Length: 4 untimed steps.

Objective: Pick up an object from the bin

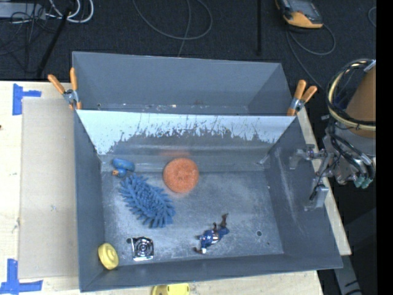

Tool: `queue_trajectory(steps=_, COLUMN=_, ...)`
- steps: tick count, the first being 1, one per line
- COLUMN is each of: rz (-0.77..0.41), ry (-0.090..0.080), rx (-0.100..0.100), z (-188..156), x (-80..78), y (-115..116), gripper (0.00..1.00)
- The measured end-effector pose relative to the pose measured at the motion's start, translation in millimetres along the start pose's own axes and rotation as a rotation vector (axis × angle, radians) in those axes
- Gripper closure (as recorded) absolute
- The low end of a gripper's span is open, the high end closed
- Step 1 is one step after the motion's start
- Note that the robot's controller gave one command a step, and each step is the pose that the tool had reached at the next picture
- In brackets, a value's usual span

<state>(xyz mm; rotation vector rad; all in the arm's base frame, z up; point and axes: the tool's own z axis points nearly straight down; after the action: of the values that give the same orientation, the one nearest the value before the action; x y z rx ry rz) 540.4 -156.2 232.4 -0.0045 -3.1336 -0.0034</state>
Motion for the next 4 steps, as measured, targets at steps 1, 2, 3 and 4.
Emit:
queue_trajectory(steps=1, rz=-0.004, ry=-0.008, rx=0.002, z=-4.7, x=-1.5, y=0.8, gripper=0.00)
queue_trajectory(steps=2, rz=0.021, ry=-0.014, rx=0.004, z=47.0, x=-1.8, y=31.7, gripper=0.00)
queue_trajectory(steps=3, rz=0.087, ry=-0.005, rx=0.001, z=77.2, x=6.6, y=76.6, gripper=0.00)
queue_trajectory(steps=4, rz=0.089, ry=-0.007, rx=0.003, z=84.5, x=15.8, y=116.9, gripper=0.00)
